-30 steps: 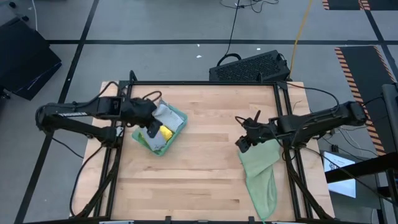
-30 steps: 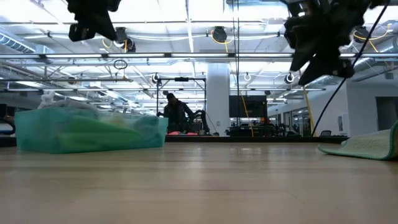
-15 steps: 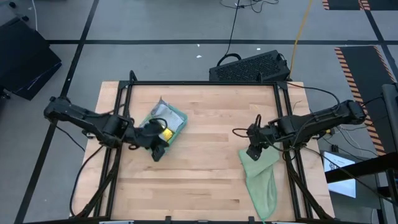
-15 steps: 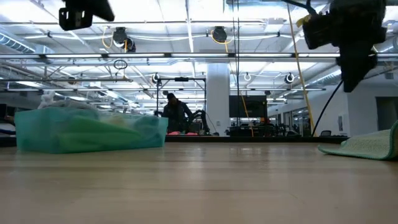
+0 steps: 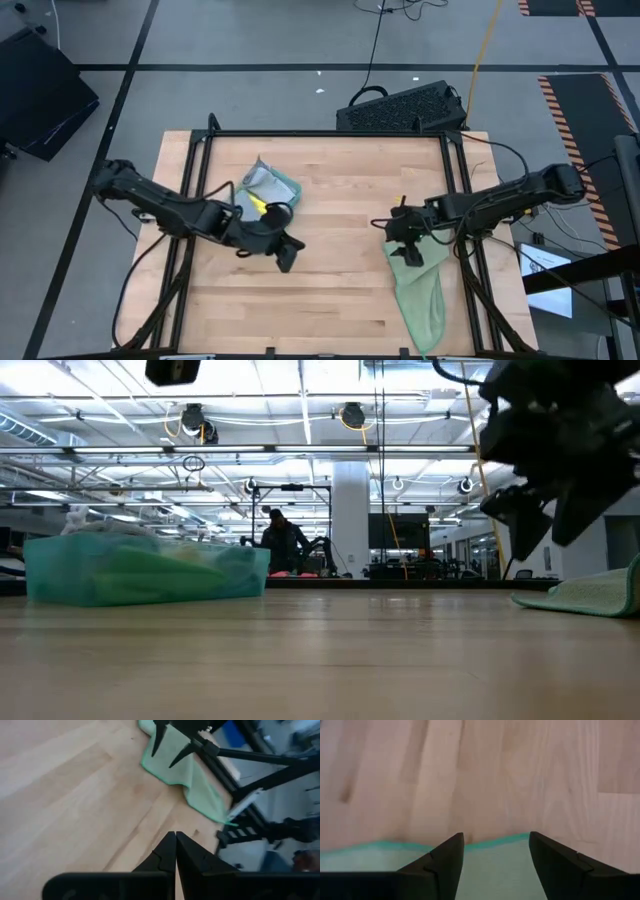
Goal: Fold microfiber towels
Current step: Fold the light green microfiber cloth
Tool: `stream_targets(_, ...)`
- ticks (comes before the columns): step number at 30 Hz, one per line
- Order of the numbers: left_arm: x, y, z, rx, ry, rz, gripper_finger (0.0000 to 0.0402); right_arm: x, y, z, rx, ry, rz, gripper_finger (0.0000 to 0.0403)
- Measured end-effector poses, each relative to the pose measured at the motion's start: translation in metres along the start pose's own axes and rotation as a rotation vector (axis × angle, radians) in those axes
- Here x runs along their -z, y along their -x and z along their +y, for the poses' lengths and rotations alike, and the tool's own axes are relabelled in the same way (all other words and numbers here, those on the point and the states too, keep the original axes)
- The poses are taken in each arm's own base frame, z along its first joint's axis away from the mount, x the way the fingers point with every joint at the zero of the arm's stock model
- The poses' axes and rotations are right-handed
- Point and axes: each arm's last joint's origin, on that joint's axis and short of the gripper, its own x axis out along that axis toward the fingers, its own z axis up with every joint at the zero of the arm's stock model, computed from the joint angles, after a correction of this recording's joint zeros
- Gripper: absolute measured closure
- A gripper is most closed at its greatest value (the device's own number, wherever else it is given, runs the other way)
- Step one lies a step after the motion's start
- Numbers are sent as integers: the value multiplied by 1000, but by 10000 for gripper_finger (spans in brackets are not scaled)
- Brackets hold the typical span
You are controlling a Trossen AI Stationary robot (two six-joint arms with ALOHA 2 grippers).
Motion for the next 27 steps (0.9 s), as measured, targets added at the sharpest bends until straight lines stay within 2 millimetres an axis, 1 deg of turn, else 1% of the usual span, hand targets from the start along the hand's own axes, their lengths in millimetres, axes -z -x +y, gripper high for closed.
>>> stream_targets(5,-10,-10,-23,-125,-38,15,389,20,-13,-14,20,85,-7,198)
stream_targets(10,-14,-27,-38,-137,-39,18,389,31,-18,-25,44,97,17,205)
stream_targets(12,-14,-33,-40,-138,-25,22,389,31,-19,-28,42,113,-10,206)
stream_targets(16,-13,-38,-42,-130,2,26,389,30,-22,-33,18,131,-86,207)
stream_targets(18,-13,-38,-42,-130,12,26,389,32,-26,-36,18,127,-79,207)
stream_targets(21,-13,-38,-42,-126,24,22,389,34,-34,-38,-31,148,-46,211)
stream_targets(24,-13,-38,-43,-120,37,21,389,33,-42,-40,-52,162,-41,229)
stream_targets(27,-14,-39,-44,-107,44,21,389,30,-48,-42,-58,174,-63,261)
